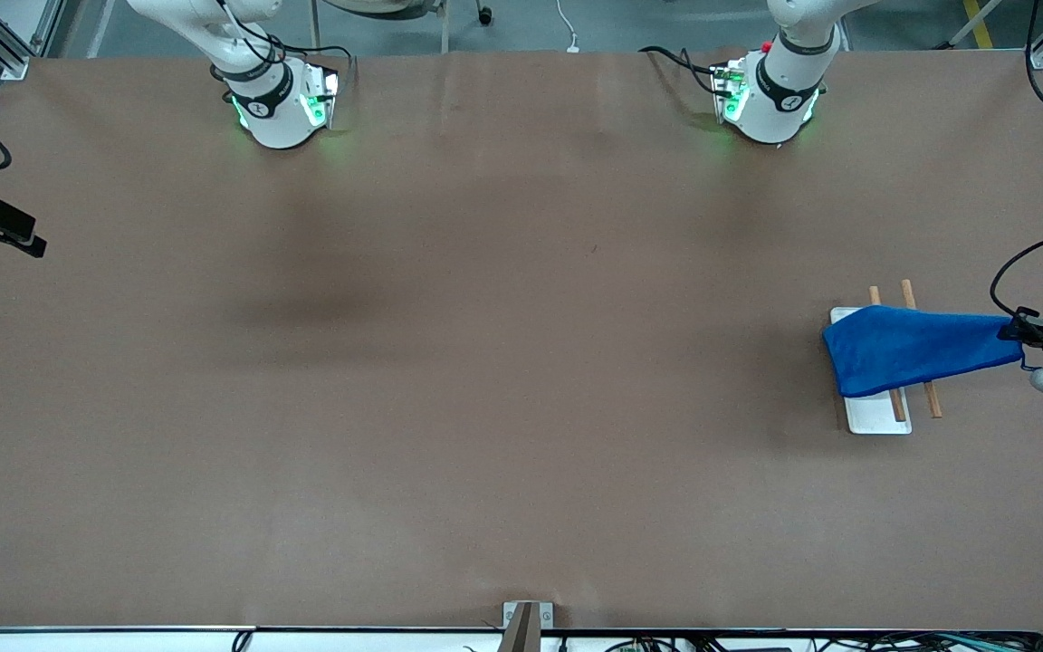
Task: Right arm passes towel to left arm to hang
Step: 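Open the left gripper and release the towel on the dowels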
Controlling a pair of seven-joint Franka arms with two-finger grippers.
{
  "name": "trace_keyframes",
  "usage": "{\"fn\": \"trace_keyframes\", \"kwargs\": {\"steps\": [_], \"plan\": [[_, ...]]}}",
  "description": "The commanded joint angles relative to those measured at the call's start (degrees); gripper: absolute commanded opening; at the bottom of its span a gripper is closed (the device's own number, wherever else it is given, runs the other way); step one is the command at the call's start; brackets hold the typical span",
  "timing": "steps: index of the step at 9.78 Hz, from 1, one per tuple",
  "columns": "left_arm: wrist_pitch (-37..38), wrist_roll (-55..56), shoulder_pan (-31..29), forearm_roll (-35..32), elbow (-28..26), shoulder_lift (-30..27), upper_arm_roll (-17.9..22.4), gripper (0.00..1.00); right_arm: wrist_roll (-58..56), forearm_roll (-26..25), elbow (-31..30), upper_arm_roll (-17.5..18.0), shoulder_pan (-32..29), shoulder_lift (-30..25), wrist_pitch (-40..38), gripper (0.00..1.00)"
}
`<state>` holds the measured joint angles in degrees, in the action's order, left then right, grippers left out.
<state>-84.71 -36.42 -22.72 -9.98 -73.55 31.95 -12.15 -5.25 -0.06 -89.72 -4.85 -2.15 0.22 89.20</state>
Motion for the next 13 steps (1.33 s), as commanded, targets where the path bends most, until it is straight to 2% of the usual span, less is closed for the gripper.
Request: {"fn": "trace_keyframes", "kwargs": {"steps": [1,3,4,5,6,7,10,11,13], "plan": [[-1.4,-1.1,-0.5,-1.4,0.2,2.1,-0.2,0.01,0.2,-0.2,-1.4,1.2,-1.3,-1.4,-0.6,1.00],[-2.0,-1.1,-1.4,-1.4,0.3,2.8,-0.2,0.06,0.2,-0.1,-1.4,1.2,-1.3,-1.4,-1.3,1.00],[-2.9,-1.2,-1.6,-1.4,0.2,2.9,-0.2,0.14,0.2,-0.1,-1.2,1.1,-1.3,-1.3,-1.1,1.00],[-3.2,-1.2,-1.7,-1.4,0.3,3.2,-0.2,0.35,0.2,0.1,-1.2,1.2,-1.4,-1.2,-1.0,1.00],[-3.4,-1.1,-1.7,-1.4,0.3,3.2,-0.2,0.62,0.2,0.1,-1.2,1.1,-1.5,-1.2,-1.0,1.00],[-3.7,-1.2,-2.1,-1.4,0.3,3.0,-0.2,1.00,0.2,0.1,-1.2,1.1,-1.5,-1.2,-1.0,1.00],[-3.7,1.2,-2.0,-1.2,0.3,0.1,-1.1,1.00,0.2,0.1,-1.2,1.1,-1.5,-1.2,-1.0,1.00],[-3.5,5.4,-1.6,-0.8,0.3,-1.9,-1.9,1.00,0.2,0.1,-1.2,1.1,-1.5,-1.2,-1.0,1.00],[-3.3,16.1,-1.9,-0.7,0.2,-6.4,-7.2,1.00,0.2,0.1,-1.2,1.1,-1.5,-1.2,-1.1,1.00]]}}
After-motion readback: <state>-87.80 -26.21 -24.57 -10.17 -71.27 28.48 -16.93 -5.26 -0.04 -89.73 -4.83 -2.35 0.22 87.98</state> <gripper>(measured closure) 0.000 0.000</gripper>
